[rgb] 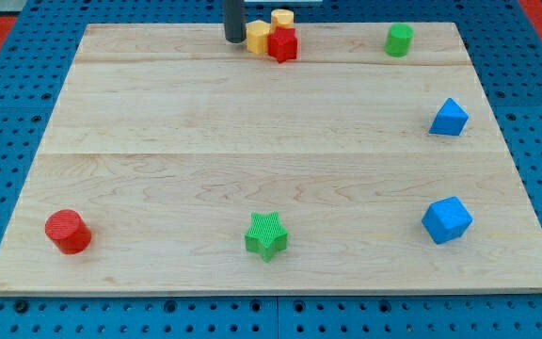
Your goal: Push the yellow heart slightly left
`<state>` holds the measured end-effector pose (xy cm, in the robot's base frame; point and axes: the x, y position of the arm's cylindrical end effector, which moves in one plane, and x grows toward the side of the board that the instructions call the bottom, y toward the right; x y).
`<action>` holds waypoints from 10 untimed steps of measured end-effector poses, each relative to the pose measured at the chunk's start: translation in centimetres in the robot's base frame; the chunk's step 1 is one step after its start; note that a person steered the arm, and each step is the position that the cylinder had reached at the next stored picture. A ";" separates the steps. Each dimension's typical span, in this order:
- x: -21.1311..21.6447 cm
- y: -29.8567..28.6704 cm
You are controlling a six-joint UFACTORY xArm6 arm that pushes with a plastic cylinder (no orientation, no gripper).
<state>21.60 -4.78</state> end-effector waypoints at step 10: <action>9.7 4.5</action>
<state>31.30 -0.30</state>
